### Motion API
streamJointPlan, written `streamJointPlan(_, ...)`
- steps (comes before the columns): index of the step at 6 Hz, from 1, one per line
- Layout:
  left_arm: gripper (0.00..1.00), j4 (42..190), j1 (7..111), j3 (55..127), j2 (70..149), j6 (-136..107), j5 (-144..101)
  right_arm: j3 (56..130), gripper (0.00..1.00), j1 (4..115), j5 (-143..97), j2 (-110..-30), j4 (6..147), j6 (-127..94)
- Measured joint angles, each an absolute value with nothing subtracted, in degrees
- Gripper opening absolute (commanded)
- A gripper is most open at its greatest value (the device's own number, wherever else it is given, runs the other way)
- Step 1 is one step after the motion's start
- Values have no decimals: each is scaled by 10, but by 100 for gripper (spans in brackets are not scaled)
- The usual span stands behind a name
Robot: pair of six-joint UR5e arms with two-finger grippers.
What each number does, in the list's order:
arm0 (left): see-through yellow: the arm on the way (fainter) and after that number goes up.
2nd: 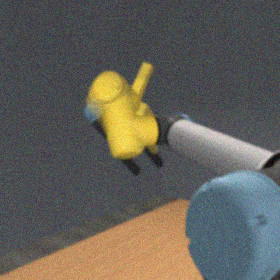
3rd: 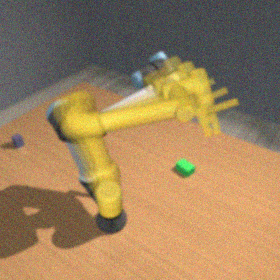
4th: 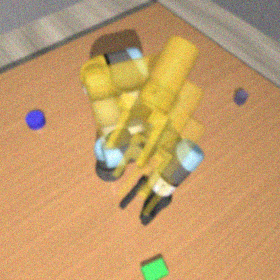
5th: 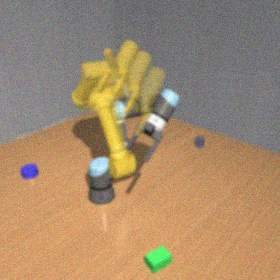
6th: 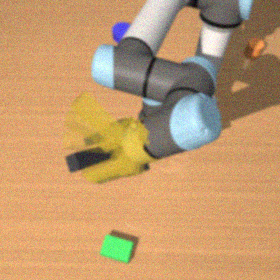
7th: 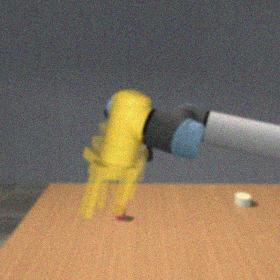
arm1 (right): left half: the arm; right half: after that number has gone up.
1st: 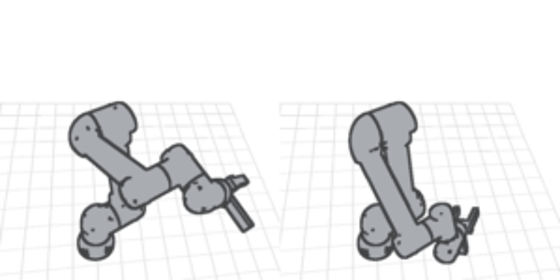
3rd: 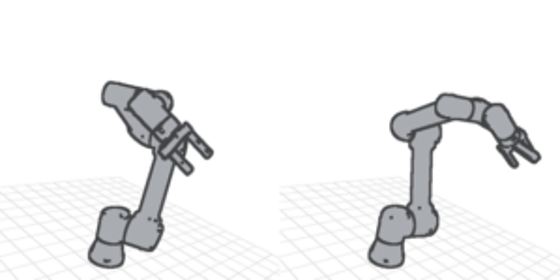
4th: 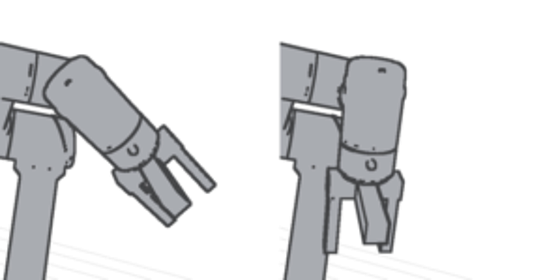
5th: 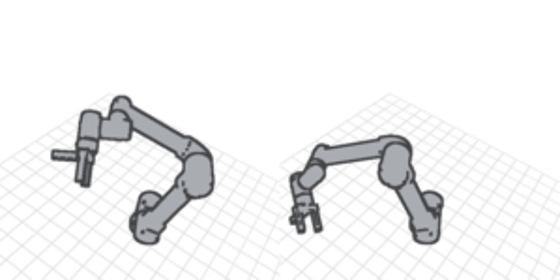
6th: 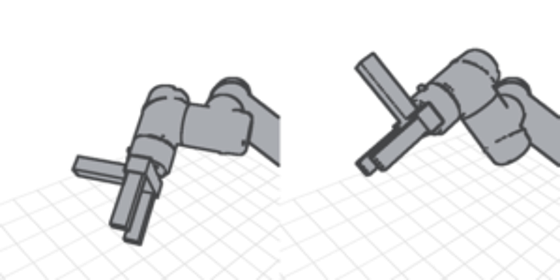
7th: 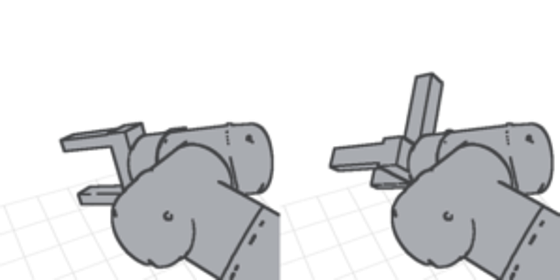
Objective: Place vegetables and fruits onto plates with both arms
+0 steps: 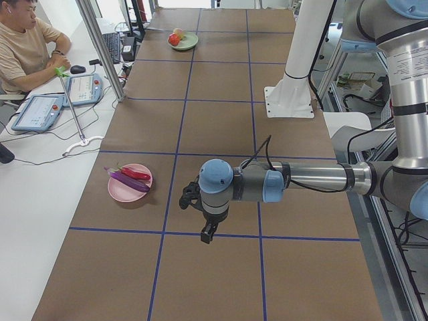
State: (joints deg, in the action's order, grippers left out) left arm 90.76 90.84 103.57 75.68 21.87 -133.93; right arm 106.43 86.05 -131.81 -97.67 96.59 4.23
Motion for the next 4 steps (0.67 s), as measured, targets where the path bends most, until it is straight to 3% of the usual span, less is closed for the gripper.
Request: streamJointPlan(4,100,911,910,1026,765,220,-1341,1064,100,860,-1317,-976,965,41)
